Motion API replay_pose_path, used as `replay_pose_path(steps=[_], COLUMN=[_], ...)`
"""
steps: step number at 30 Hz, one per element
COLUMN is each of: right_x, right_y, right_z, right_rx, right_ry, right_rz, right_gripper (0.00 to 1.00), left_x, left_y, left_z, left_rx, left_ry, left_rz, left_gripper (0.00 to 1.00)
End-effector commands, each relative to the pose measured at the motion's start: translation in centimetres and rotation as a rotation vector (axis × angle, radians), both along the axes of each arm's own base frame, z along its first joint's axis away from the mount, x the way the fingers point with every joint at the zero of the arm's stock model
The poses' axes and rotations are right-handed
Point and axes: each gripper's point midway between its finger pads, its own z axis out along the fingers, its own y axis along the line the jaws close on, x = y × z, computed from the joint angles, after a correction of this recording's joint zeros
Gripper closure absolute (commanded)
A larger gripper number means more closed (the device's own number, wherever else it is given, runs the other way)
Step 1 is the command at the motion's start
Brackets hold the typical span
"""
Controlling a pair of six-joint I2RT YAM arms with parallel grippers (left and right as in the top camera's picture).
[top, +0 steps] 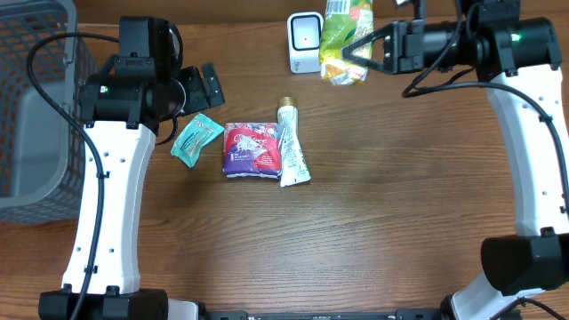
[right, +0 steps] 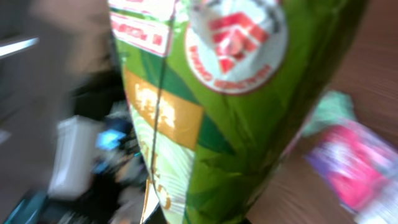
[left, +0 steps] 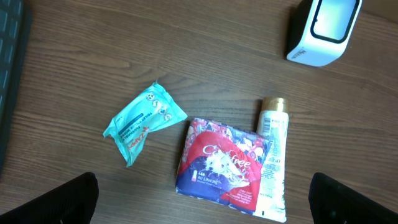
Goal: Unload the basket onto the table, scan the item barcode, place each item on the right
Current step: 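Lift the juice pouch and hold it in front of the white scanner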
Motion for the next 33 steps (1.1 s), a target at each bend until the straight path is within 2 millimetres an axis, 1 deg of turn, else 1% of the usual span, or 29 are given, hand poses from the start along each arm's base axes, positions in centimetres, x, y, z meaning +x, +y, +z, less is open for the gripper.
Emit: replay_pose_path(steps=[1,3,4,5,7,9,11,13,16,18,20,21,22,24,26,27,28,30,33], right_x=[3.6,4.9,5.4,5.9,6.9,8.0,9.1,10.3,12.6,14.4,16.3,17.4,18.1,19.9,21.3,21.8,22.3,22.8,23.6], right_y=[-1.2,-2.0,-2.4,-2.6,-3.1,-3.4,-3.5,-3.2,-3.4,-3.2,-3.0,-2.9,-2.8,-2.9,-3.1,-3.1,-2.9,-2.5,-2.1], right_z=[-4.6,-6.4,-6.8,-6.8,-5.8,-4.7,-4.0,-4.0,-5.2,-6.4,-8.1,-9.4,-10.2,-12.4,-14.4,-15.3,-16.9,-19.2,-21.6], right_rx=[-0.404,-0.605,-0.686,-0.751,-0.838,-0.891,-0.931,-0.976,-1.091,-1.171,-1.261,-1.317,-1.362,-1.488,-1.604,-1.654,-1.71,-1.794,-1.864], right_ry=[-0.039,-0.103,-0.143,-0.186,-0.283,-0.382,-0.467,-0.54,-0.623,-0.682,-0.748,-0.786,-0.815,-0.882,-0.933,-0.958,-0.989,-1.039,-1.089], right_rz=[-0.332,-0.466,-0.526,-0.581,-0.687,-0.748,-0.779,-0.781,-0.825,-0.825,-0.796,-0.773,-0.753,-0.703,-0.656,-0.622,-0.547,-0.402,-0.272], right_gripper=[0.97,0.97,0.96,0.97,0.97,0.97,0.97,0.97,0.97,0.96,0.96,0.96,0.96,0.96,0.96,0.96,0.96,0.96,0.96], left_x=[0.2,0.2,0.2,0.2,0.2,0.2,0.2,0.2,0.2,0.2,0.2,0.2,0.2,0.2,0.2,0.2,0.2,0.2,0.2], left_y=[-0.1,-0.1,-0.1,-0.1,-0.1,-0.1,-0.1,-0.1,-0.1,-0.1,-0.1,-0.1,-0.1,-0.1,-0.1,-0.1,-0.1,-0.1,-0.1], left_z=[0.1,0.1,0.1,0.1,0.1,0.1,0.1,0.1,0.1,0.1,0.1,0.1,0.1,0.1,0.1,0.1,0.1,0.1,0.1], left_rx=[0.007,0.007,0.007,0.007,0.007,0.007,0.007,0.007,0.007,0.007,0.007,0.007,0.007,0.007,0.007,0.007,0.007,0.007,0.007], left_ry=[-0.004,-0.004,-0.004,-0.004,-0.004,-0.004,-0.004,-0.004,-0.004,-0.004,-0.004,-0.004,-0.004,-0.004,-0.004,-0.004,-0.004,-0.004,-0.004], left_rz=[-0.019,-0.019,-0.019,-0.019,-0.019,-0.019,-0.019,-0.019,-0.019,-0.019,-0.019,-0.019,-0.019,-0.019,-0.019,-0.019,-0.019,-0.019,-0.019], left_gripper=[0.01,0.0,0.0,0.0,0.0,0.0,0.0,0.01,0.0,0.0,0.01,0.0,0.0,0.0,0.0,0.0,0.0,0.0,0.01])
